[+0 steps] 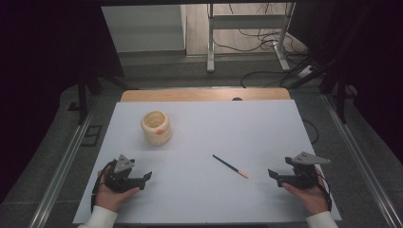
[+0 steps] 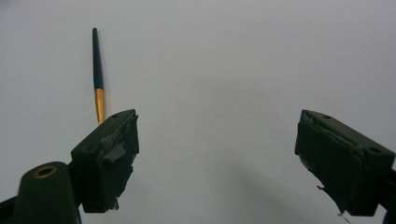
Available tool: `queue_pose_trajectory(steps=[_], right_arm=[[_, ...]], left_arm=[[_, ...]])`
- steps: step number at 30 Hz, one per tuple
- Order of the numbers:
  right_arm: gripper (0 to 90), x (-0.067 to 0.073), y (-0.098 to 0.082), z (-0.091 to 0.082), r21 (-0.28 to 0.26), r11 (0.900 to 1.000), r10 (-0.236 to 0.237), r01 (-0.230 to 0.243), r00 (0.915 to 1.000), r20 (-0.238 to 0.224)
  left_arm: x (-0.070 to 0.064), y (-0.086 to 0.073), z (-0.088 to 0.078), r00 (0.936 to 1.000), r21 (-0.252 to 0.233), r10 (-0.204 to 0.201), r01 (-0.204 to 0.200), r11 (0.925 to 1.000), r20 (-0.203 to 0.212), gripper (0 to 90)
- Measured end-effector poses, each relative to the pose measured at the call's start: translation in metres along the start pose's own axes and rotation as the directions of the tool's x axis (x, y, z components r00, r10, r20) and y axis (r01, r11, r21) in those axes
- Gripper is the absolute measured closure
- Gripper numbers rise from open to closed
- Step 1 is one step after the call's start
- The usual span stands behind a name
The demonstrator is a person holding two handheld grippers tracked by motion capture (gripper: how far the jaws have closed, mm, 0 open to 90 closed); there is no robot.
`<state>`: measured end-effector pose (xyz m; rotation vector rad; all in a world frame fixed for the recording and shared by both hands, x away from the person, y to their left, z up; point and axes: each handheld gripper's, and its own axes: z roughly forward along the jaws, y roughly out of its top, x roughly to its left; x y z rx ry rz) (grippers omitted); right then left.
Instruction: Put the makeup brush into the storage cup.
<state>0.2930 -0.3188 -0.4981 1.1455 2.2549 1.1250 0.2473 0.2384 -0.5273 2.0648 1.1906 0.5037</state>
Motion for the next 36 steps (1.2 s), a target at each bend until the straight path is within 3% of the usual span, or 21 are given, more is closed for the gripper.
queue_pose_trajectory(steps=[13, 20, 36], right_arm=[[11.7, 0.003, 0.003, 0.004, 0.030, 1.000, -0.006, 0.006, 1.0000, 0.002], [11.9, 0.006, 0.005, -0.001, 0.013, 1.000, -0.008, 0.007, 1.0000, 0.004], [12.0, 0.007, 0.013, -0.002, 0.038, 0.999, -0.023, 0.023, 0.9997, 0.010]], left_arm=[[0.000, -0.001, 0.000, 0.9999, 0.013, 0.013, -0.013, 0.9998, 0.006, 16.0], [-0.006, 0.001, 0.001, 0.9997, 0.011, 0.019, -0.019, 0.9998, 0.018, 13.5], [-0.009, 0.002, 0.001, 0.9990, -0.004, -0.012, 0.013, 0.9999, 0.042, 10.9]])
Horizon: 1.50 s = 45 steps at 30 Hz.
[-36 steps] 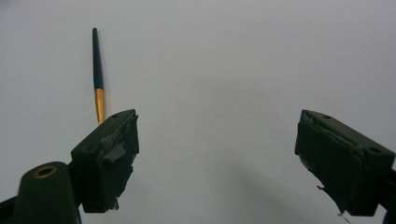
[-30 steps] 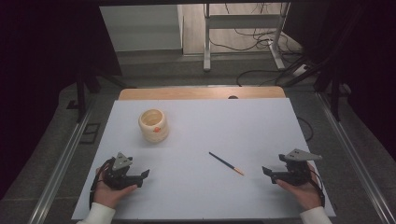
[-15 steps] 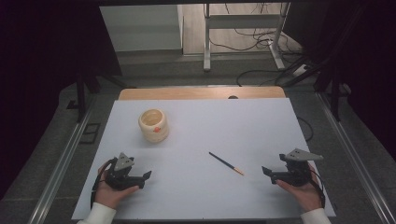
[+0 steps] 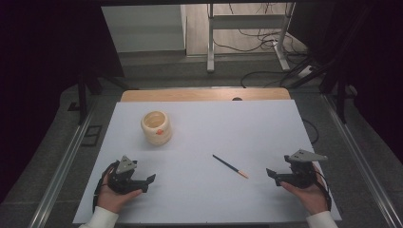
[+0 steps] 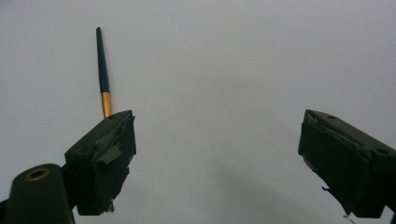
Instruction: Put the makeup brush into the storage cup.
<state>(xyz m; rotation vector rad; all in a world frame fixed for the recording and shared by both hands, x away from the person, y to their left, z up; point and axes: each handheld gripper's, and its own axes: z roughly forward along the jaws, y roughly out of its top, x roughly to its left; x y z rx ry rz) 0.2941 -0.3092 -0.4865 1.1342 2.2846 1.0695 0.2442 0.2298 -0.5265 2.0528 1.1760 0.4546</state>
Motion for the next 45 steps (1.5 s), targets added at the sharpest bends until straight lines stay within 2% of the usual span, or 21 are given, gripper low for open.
queue_pose_trajectory(steps=[3, 29, 45], right_arm=[[14.0, 0.001, 0.003, -0.001, -0.003, 1.000, -0.007, 0.007, 0.9999, -0.010], [13.3, 0.014, 0.025, 0.000, 0.000, 0.999, -0.050, 0.050, 0.9979, -0.040], [14.0, 0.025, 0.043, 0.003, 0.047, 0.996, -0.069, 0.073, 0.9954, -0.066]], left_arm=[[-0.001, 0.000, -0.001, 1.0000, 0.002, 0.003, -0.003, 1.0000, 0.000, 10.8], [-0.002, -0.002, -0.001, 1.0000, -0.002, -0.003, 0.003, 1.0000, -0.002, 10.8], [-0.003, -0.001, -0.003, 1.0000, -0.004, 0.004, -0.004, 1.0000, -0.006, 10.9]])
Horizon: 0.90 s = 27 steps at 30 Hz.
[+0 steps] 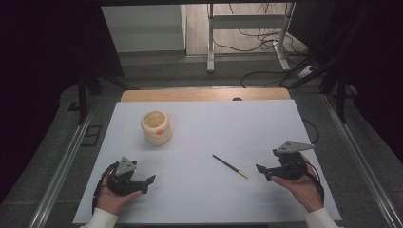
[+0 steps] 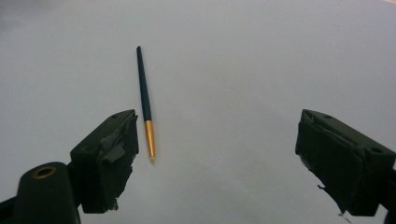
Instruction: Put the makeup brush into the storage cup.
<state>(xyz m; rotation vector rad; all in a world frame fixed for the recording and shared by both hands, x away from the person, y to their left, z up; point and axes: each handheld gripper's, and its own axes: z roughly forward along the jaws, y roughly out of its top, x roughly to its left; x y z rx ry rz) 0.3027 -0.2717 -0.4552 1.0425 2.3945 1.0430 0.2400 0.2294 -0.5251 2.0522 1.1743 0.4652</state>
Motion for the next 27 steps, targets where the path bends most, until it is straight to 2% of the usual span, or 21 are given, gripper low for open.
queue_pose_trajectory(steps=[12, 15, 22, 27], right_arm=[[13.3, 0.006, 0.014, 0.007, 0.039, 0.999, -0.009, 0.009, 0.9997, -0.022], [12.6, 0.007, 0.017, 0.007, 0.034, 0.999, -0.009, 0.011, 0.9987, -0.051], [12.5, 0.012, 0.025, 0.012, 0.057, 0.998, -0.034, 0.036, 0.9985, -0.044], [12.6, 0.013, 0.028, 0.015, 0.079, 0.996, -0.046, 0.050, 0.9972, -0.059]], left_arm=[[0.000, 0.000, 0.000, 1.0000, -0.003, 0.000, 0.000, 1.0000, 0.002, 10.9], [-0.001, 0.001, 0.000, 1.0000, -0.004, -0.001, 0.001, 1.0000, 0.002, 10.9], [-0.002, 0.002, 0.000, 1.0000, -0.008, 0.003, -0.003, 1.0000, 0.001, 10.9], [0.000, 0.001, 0.000, 1.0000, -0.005, 0.001, -0.001, 1.0000, 0.000, 11.0]])
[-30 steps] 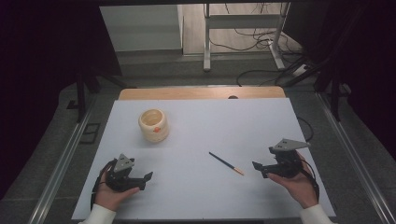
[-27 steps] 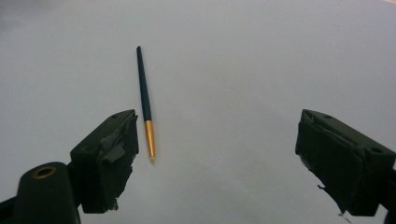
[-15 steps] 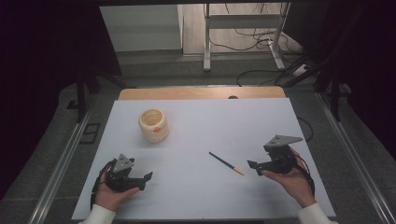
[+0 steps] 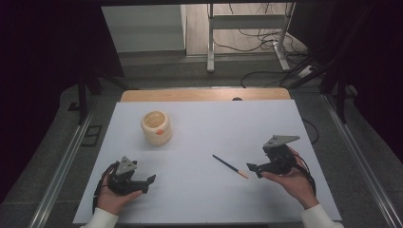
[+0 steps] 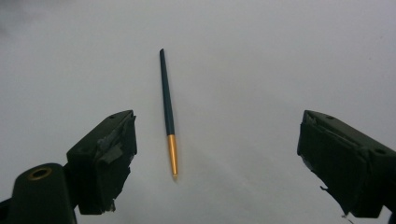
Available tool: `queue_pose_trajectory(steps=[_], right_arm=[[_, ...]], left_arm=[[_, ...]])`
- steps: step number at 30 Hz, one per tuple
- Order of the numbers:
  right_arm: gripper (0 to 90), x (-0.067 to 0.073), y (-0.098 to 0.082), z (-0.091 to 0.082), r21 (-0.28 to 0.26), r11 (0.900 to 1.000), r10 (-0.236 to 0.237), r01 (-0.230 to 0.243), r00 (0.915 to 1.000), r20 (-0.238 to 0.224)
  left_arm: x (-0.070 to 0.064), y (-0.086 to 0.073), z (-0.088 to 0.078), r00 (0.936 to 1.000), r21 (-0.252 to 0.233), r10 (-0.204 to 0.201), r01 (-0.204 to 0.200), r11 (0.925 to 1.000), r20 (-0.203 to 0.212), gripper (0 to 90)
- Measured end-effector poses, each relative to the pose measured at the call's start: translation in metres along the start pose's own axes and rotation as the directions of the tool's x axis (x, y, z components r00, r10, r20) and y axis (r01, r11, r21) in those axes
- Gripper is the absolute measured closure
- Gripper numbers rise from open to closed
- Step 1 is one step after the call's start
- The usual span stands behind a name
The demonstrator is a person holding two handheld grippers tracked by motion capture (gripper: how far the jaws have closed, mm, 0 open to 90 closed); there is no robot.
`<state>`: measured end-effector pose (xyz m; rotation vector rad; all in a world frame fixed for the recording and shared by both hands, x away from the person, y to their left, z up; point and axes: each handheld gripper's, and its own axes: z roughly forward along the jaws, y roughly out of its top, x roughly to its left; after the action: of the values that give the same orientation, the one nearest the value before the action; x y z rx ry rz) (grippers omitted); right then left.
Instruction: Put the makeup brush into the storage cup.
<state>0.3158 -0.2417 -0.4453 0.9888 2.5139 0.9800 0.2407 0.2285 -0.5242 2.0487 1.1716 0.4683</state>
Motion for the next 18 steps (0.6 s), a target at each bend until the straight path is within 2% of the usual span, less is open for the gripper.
queue_pose_trajectory(steps=[8, 18], right_arm=[[12.7, 0.006, 0.006, 0.009, 0.043, 0.999, -0.020, 0.020, 0.9998, -0.006], [12.9, 0.008, 0.013, 0.017, 0.061, 0.998, -0.034, 0.034, 0.9994, -0.012]], left_arm=[[-0.001, 0.000, 0.000, 1.0000, 0.001, 0.002, -0.002, 1.0000, -0.002, 11.0], [0.000, 0.000, 0.000, 1.0000, 0.002, 0.003, -0.003, 1.0000, -0.002, 11.1]])
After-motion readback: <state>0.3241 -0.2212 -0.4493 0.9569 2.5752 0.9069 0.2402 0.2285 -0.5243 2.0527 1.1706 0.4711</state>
